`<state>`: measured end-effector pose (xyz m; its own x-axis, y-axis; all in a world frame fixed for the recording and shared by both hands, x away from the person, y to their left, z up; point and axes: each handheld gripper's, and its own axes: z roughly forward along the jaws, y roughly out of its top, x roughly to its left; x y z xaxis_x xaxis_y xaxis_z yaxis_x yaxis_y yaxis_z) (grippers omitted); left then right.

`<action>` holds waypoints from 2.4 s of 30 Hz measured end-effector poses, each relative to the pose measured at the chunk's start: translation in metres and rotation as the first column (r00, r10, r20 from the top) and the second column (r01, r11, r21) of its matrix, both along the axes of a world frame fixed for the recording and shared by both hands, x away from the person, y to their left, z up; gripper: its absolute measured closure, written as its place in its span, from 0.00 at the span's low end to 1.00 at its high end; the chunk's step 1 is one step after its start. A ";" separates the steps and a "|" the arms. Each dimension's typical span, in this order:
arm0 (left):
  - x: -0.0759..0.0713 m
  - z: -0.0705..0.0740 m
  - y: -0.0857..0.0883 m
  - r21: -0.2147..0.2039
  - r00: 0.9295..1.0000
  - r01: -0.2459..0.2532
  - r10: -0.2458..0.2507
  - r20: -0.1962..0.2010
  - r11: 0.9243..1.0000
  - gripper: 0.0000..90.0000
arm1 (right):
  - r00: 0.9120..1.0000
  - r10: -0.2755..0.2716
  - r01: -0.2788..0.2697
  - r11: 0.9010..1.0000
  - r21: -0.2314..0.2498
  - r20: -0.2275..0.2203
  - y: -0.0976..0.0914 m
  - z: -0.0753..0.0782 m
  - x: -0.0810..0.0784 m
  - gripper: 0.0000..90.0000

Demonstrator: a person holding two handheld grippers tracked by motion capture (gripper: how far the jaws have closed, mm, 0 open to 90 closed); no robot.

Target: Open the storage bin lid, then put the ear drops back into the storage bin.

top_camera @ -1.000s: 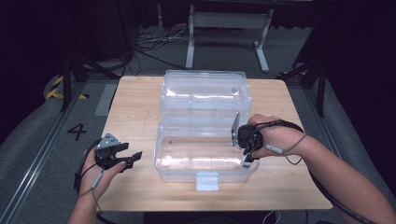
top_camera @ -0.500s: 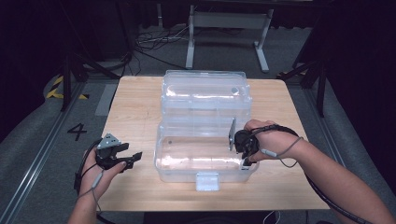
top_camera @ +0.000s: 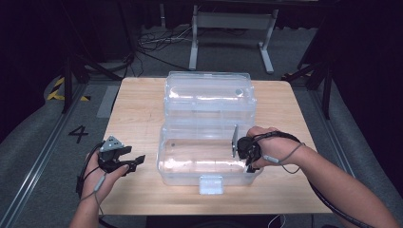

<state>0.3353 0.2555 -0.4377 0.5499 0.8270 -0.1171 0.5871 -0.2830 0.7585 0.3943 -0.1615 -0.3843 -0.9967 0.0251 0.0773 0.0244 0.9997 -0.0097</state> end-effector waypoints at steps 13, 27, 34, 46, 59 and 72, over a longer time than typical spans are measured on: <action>0.001 -0.004 0.001 0.019 1.000 -0.003 0.003 -0.011 1.000 0.37 | 1.000 0.002 -0.002 1.000 -0.015 0.000 0.001 -0.009 -0.002 0.80; 0.002 -0.005 0.003 0.019 1.000 -0.008 0.009 -0.018 1.000 0.36 | 1.000 -0.003 0.003 1.000 0.014 -0.001 -0.001 -0.003 -0.003 0.75; 0.002 -0.005 0.003 0.020 1.000 -0.007 0.008 -0.017 1.000 0.37 | 1.000 -0.003 0.002 0.999 0.051 0.016 -0.004 0.007 -0.004 0.73; -0.002 0.018 -0.010 -0.041 0.995 0.095 -0.096 -0.017 0.995 0.44 | 0.997 -0.038 0.030 0.992 0.121 0.069 -0.012 0.042 -0.005 0.71; -0.011 0.046 -0.042 -0.086 0.945 0.327 -0.324 0.040 0.941 0.49 | 0.990 -0.108 0.085 0.970 0.228 0.089 -0.025 0.071 0.002 0.69; -0.006 0.043 -0.089 -0.035 0.861 0.509 -0.508 0.035 0.860 0.42 | 0.966 -0.243 0.186 0.888 0.421 0.084 -0.040 0.100 0.019 0.66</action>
<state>0.3289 0.1662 -0.3942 0.8957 0.4264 -0.1262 0.3516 -0.5055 0.7879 0.4133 -0.2016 -0.2848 -0.9722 0.2340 -0.0037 0.2115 0.8851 0.4145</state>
